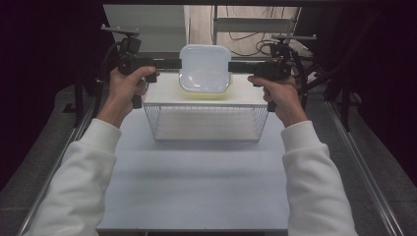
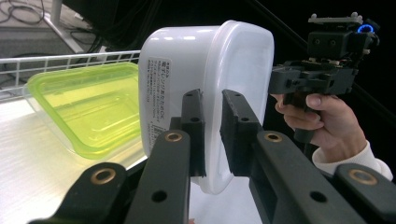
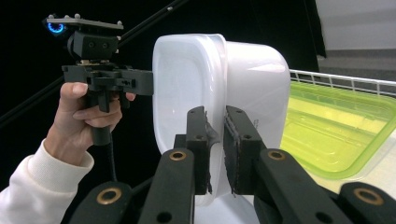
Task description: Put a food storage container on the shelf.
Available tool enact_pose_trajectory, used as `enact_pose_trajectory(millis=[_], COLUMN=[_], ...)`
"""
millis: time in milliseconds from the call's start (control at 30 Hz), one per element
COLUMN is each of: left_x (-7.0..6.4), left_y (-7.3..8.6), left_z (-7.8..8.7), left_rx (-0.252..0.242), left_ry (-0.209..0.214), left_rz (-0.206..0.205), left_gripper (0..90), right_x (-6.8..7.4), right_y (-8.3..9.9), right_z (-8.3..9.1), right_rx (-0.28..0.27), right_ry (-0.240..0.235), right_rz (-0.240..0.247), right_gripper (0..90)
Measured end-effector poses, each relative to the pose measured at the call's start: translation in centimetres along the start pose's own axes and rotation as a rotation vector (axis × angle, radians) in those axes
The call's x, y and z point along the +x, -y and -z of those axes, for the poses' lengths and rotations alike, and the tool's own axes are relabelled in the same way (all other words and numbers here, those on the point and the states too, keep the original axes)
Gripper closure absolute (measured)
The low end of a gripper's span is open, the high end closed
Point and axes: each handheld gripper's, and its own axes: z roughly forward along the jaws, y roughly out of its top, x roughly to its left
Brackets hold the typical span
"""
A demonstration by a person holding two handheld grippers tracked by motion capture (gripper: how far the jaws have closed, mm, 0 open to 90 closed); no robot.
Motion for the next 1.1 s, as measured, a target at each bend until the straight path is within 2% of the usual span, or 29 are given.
enact_pose_trajectory(millis=[67, 167, 200, 300, 467, 700, 900, 1100], left_x=[0.9, 2.8, 3.0, 4.0, 5.2, 6.1, 6.4, 6.7], left_y=[-0.3, -1.0, -1.1, -1.5, -1.9, -2.1, -2.2, -2.2], left_z=[-0.5, -1.4, -1.5, -1.9, -2.3, -2.7, -2.8, -3.1], left_rx=[0.001, 0.002, -0.001, 0.002, 0.007, 0.018, 0.022, 0.021], left_ry=[0.005, 0.015, 0.019, 0.039, 0.041, 0.042, 0.031, 0.038], left_rz=[0.024, 0.085, 0.091, 0.117, 0.162, 0.216, 0.234, 0.250], left_gripper=[80.3, 80.1, 80.1, 80.3, 80.4, 80.8, 80.8, 80.8], right_x=[-0.7, -1.8, -2.4, -3.3, -4.5, -5.8, -6.0, -6.4], right_y=[-0.3, -0.7, -0.9, -1.5, -2.2, -2.5, -2.3, -2.3], right_z=[-0.4, -1.1, -1.4, -1.8, -2.6, -3.4, -3.7, -3.7], right_rx=[0.006, 0.016, 0.019, 0.024, 0.036, 0.040, 0.041, 0.035], right_ry=[0.003, 0.014, 0.015, 0.008, 0.012, 0.019, 0.017, 0.015], right_rz=[-0.016, -0.051, -0.069, -0.083, -0.127, -0.220, -0.259, -0.281], right_gripper=[79.9, 79.7, 79.7, 79.7, 79.8, 79.7, 79.7, 79.7])
